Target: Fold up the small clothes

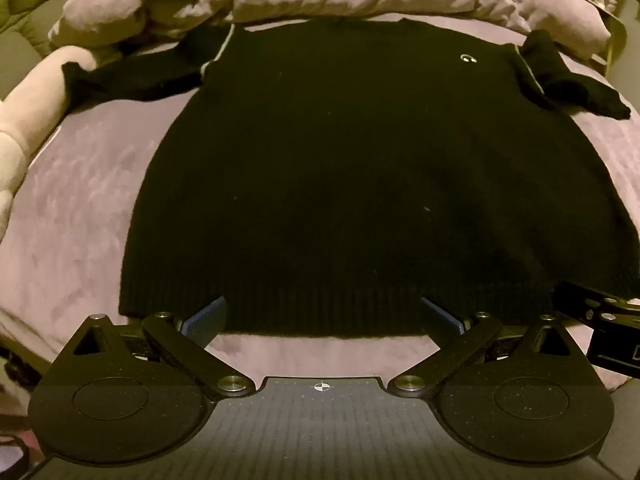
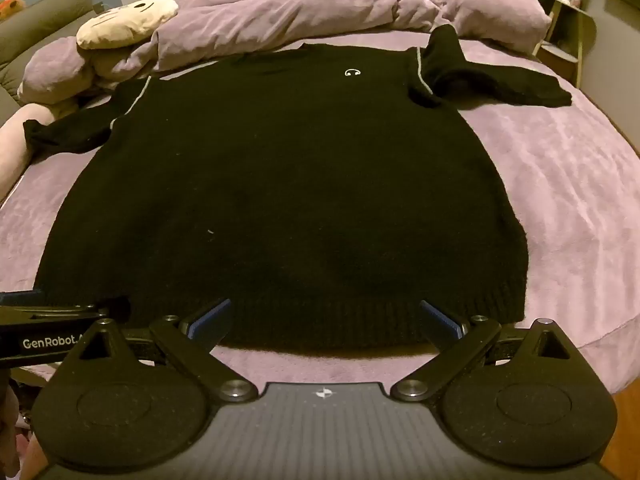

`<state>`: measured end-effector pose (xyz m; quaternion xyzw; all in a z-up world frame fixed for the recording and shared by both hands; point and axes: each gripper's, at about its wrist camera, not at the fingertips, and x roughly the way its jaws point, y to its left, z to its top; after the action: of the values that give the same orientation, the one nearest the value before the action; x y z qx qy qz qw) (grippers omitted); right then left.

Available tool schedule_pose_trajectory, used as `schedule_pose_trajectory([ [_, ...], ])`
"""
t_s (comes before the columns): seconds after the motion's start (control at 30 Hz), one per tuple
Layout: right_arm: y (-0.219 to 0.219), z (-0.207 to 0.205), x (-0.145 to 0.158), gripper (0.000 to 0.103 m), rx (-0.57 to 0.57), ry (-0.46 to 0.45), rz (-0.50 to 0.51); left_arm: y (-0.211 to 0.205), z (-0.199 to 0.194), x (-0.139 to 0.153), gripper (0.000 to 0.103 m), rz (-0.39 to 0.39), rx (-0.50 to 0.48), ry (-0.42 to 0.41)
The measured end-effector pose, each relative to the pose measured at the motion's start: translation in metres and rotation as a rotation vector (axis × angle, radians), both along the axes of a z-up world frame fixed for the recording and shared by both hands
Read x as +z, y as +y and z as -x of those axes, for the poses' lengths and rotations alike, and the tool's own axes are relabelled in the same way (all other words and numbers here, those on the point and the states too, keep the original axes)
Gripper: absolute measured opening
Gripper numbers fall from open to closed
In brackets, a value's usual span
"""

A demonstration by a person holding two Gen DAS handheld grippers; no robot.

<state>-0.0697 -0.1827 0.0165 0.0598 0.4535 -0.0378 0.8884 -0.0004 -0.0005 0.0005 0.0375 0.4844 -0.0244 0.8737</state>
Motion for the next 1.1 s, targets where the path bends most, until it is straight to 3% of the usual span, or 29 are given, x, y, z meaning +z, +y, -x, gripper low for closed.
schedule_pose_trajectory([
  [1.1,-0.006,-0.001,0.002,0.099,-0.013,-0.013,-0.001,-0.002,0.0,-0.006,0.103,0.011,-0.003,0.024],
])
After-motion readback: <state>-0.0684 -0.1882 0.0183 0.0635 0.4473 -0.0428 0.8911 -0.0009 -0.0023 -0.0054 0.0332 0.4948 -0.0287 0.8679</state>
